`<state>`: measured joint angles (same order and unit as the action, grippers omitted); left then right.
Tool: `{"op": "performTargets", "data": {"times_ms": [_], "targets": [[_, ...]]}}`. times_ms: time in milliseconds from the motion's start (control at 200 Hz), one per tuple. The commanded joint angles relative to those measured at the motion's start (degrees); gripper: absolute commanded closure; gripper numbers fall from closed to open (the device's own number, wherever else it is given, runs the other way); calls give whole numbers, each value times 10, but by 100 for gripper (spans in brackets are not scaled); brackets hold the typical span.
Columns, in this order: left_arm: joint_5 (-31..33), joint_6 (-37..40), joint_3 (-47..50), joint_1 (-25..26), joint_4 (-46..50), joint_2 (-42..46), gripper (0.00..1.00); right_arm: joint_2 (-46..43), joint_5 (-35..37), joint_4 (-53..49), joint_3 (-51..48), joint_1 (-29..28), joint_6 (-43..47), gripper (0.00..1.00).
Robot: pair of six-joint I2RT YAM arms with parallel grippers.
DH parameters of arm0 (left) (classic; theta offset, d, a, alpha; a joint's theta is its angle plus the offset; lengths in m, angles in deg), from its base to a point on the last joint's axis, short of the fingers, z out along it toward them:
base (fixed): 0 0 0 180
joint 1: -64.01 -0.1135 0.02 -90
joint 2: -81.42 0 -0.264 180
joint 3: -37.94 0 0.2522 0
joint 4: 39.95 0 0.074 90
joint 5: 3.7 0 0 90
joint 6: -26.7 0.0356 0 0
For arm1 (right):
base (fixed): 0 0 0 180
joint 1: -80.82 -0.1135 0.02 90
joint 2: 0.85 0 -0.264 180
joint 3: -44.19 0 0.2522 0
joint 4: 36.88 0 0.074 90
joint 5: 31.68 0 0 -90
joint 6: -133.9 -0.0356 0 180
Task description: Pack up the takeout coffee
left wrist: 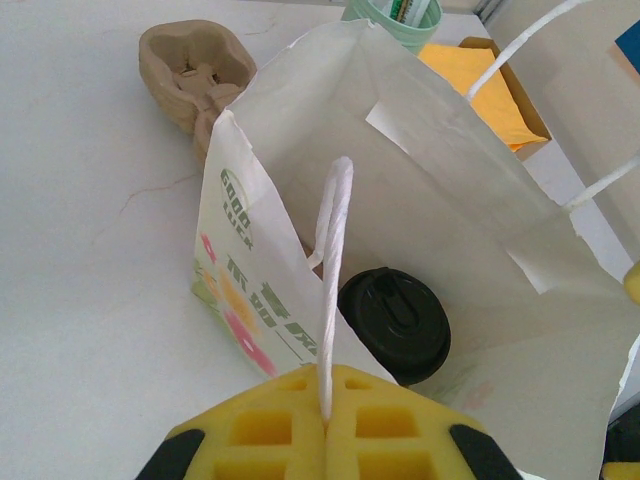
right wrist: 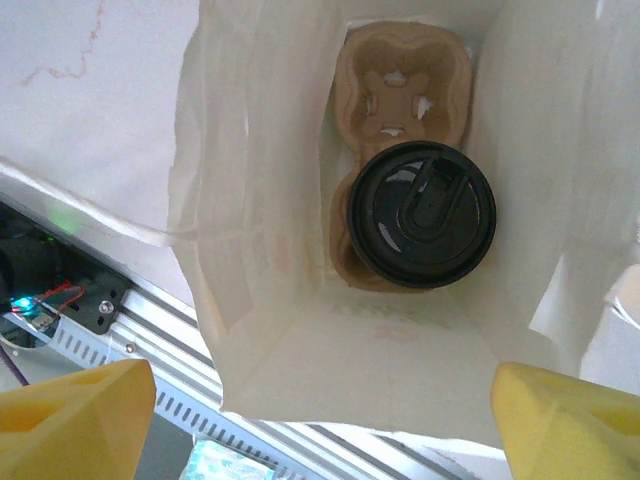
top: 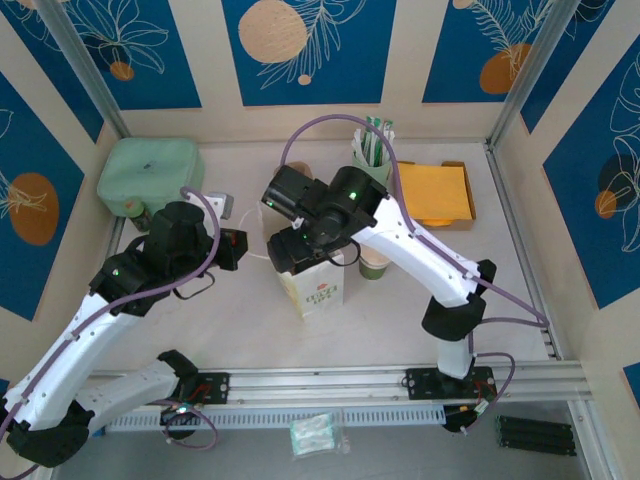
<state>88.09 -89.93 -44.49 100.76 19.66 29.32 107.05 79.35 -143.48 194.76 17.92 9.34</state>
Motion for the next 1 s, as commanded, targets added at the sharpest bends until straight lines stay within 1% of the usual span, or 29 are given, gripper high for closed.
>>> {"op": "performTargets", "data": {"times_ms": [0,205,410,605,695,995], "targets": [[10,7,-19,-4,-1,-3,100,-20,7,-25,7,-5,-12,13],[11,10,-28,-4,2,-4,96,-27,0,-19,23,-5,-10,13],[17,15,-44,-4,10,-4,86,-27,-5,-15,51,-5,-2,13],[25,20,-61,-4,17,-4,72,-29,-20,-1,75,6,9,13],[28,20,-67,-4,18,-4,67,-31,-27,8,75,11,13,13],[37,22,-91,-3,19,-8,45,-37,-37,34,78,31,29,13]]}}
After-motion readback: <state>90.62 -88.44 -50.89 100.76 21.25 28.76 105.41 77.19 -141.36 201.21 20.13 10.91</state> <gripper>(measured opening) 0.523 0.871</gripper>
